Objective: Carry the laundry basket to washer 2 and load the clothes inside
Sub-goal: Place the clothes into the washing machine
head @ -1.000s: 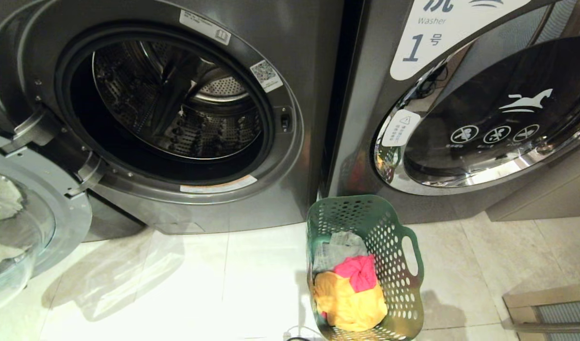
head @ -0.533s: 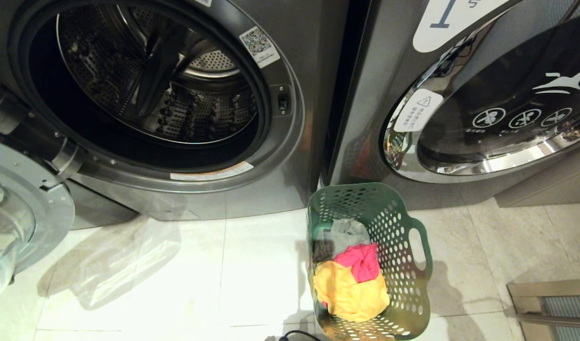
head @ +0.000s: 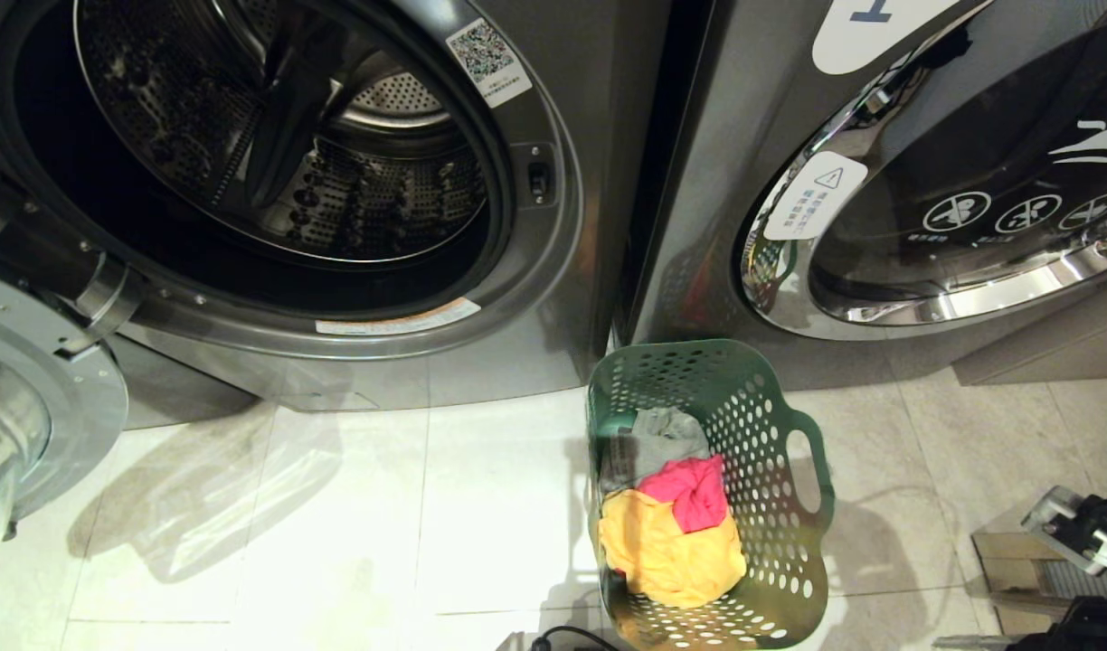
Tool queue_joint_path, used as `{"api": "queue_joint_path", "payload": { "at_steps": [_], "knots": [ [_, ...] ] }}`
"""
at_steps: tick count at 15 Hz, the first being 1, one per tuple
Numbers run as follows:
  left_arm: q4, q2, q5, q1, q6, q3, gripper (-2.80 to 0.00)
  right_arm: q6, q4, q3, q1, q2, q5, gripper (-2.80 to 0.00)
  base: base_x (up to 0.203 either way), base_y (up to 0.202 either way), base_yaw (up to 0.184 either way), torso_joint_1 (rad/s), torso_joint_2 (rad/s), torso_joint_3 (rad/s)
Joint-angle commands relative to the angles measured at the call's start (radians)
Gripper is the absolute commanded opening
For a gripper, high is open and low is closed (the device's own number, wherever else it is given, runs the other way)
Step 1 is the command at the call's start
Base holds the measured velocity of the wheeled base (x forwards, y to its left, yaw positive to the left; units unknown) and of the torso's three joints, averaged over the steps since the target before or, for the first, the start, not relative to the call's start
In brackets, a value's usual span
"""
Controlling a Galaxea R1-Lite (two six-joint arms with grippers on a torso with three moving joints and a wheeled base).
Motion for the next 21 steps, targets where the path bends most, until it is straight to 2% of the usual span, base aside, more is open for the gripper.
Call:
{"api": "queue_joint_path", "payload": {
  "at_steps": [1,5,7,12,16,18,21],
  "knots": [
    [0.003,0.002,-0.001,0.000,0.007,0.000,-2.80,-0.004,-0.003,0.022,0.046,0.029,0.005,-2.80,0.000,0.000,0.000,0.000,0.00,0.000],
    [0.005,0.002,-0.007,0.001,0.031,0.000,-2.80,0.002,-0.012,0.059,0.190,0.142,0.002,-2.80,0.000,0.000,0.000,0.000,0.00,0.000],
    [0.005,0.002,-0.001,0.000,0.028,0.000,-2.80,0.003,-0.060,0.056,0.229,0.246,-0.025,-2.80,0.000,0.000,0.000,0.000,0.00,0.000],
    [0.002,0.002,-0.003,0.000,0.042,0.000,-2.80,0.039,-0.279,0.025,0.244,0.493,-0.099,-2.80,0.000,0.000,0.000,0.001,0.00,-0.040],
    [0.002,0.002,-0.002,0.000,0.043,0.000,-2.80,0.111,-0.357,-0.072,0.244,0.626,-0.166,-2.80,0.000,0.000,0.000,0.000,0.00,-0.180],
    [0.002,0.002,-0.003,0.001,0.045,0.000,-2.80,0.123,-0.404,-0.102,0.246,0.673,-0.195,-2.80,0.000,0.000,0.000,-0.002,0.00,-0.193],
    [0.003,0.002,-0.001,0.000,0.042,0.000,-2.80,0.128,-0.422,-0.114,0.273,0.712,-0.193,-2.80,0.000,0.000,0.000,0.005,0.00,-0.124]
  ]
}}
